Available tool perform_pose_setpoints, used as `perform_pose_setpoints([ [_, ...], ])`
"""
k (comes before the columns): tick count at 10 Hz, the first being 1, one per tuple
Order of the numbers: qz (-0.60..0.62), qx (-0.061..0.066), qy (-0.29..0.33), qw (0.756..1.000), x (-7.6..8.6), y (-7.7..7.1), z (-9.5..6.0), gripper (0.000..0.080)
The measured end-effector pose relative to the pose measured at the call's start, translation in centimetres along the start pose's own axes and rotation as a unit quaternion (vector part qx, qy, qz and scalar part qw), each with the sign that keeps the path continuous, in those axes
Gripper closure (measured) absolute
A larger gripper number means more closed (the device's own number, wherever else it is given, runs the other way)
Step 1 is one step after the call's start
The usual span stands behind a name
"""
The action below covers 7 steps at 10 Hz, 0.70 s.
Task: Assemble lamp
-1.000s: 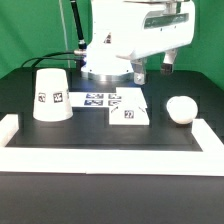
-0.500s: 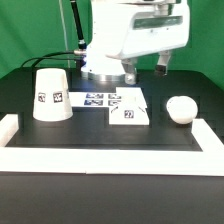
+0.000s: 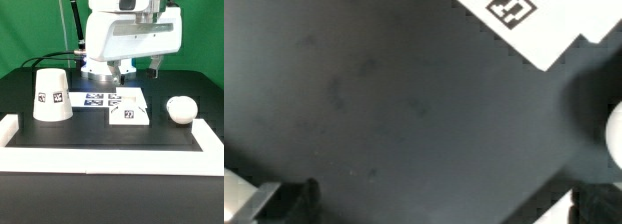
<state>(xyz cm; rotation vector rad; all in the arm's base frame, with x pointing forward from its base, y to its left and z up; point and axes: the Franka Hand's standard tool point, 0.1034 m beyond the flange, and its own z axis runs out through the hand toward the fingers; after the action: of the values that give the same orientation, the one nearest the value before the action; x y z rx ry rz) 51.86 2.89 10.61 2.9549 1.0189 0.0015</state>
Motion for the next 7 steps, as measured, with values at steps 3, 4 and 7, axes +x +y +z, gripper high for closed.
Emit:
perform_pose_setpoints([
  [3, 0.036, 0.0, 0.006, 0.999, -0.9, 0.5, 0.2, 0.01],
  [4, 0.088, 0.001, 0.002, 0.996, -2.0, 0.0, 0.5, 0.01],
  [7, 0.184, 0.015, -0.023, 0.983, -4.2, -1.9, 1.7, 0.01],
])
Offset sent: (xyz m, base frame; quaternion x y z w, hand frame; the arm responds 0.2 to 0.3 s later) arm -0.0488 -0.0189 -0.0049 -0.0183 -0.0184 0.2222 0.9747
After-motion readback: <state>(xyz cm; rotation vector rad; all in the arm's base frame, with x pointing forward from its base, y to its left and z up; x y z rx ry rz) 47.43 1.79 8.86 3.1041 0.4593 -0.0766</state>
